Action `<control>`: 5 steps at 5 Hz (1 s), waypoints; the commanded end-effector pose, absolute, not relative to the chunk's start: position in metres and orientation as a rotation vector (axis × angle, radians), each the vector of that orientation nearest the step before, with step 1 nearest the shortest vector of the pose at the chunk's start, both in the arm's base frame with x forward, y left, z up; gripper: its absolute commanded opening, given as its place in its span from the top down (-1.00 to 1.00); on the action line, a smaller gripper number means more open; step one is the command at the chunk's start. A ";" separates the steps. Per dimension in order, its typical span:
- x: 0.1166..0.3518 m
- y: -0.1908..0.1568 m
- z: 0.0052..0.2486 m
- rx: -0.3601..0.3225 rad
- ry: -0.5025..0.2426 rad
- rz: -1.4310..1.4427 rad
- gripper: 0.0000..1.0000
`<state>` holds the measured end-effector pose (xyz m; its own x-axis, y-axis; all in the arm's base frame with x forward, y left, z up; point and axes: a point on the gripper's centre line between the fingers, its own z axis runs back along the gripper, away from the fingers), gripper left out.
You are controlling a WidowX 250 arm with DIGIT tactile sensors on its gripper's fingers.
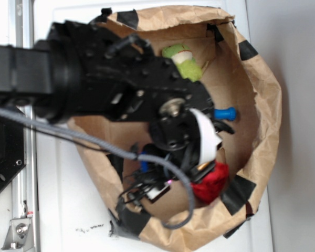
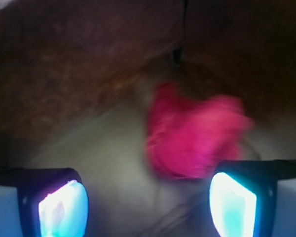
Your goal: Grab the red paper.
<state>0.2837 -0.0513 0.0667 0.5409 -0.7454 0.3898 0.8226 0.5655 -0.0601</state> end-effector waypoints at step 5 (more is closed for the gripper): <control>0.343 -0.019 0.095 -0.384 -0.414 -1.047 -1.00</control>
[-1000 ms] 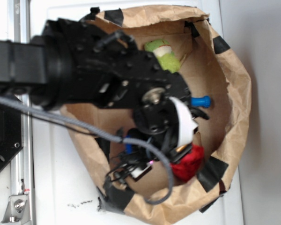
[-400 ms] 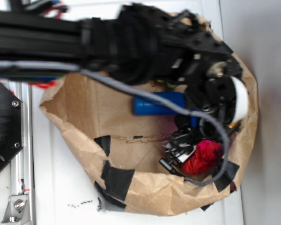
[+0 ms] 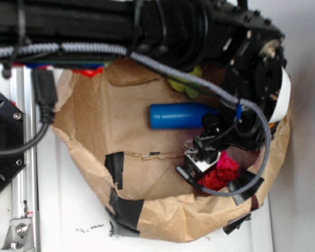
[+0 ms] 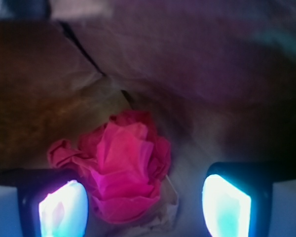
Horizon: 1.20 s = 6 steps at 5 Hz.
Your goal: Grab the red paper.
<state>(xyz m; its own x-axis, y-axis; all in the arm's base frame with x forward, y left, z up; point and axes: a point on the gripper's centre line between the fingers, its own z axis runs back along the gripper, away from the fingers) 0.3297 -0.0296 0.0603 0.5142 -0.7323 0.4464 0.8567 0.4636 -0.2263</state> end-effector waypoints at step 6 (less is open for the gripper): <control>0.334 -0.030 0.092 -0.290 -0.453 -1.086 -1.00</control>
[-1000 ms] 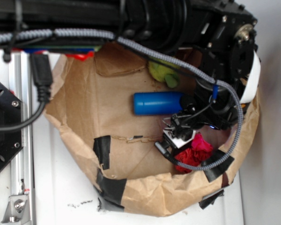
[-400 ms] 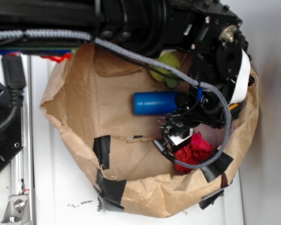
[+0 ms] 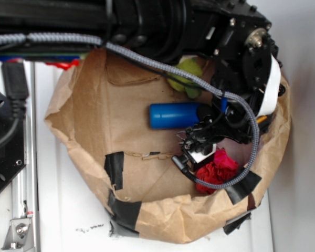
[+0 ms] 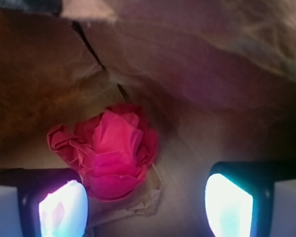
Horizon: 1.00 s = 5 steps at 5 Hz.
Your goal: Grab the red paper.
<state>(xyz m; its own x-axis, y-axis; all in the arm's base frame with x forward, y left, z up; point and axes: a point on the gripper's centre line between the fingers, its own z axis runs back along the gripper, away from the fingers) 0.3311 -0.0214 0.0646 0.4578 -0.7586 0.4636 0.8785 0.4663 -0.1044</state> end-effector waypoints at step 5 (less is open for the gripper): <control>0.292 -0.070 0.085 -0.194 -0.422 -1.157 -1.00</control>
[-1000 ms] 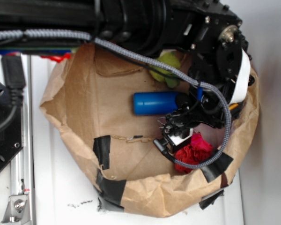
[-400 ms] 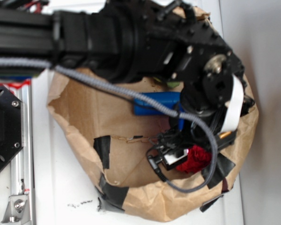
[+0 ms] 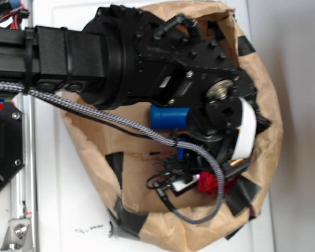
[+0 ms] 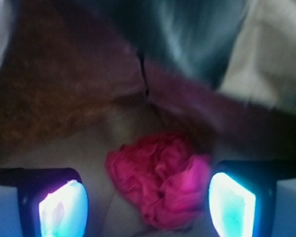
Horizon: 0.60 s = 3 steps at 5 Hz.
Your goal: Grab the red paper.
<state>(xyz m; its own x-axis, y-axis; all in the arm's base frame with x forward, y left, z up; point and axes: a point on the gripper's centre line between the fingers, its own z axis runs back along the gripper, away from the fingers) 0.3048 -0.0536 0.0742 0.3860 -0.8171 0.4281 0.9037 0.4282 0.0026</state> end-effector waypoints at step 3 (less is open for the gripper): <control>0.283 -0.079 0.064 -0.175 -0.511 -0.981 -1.00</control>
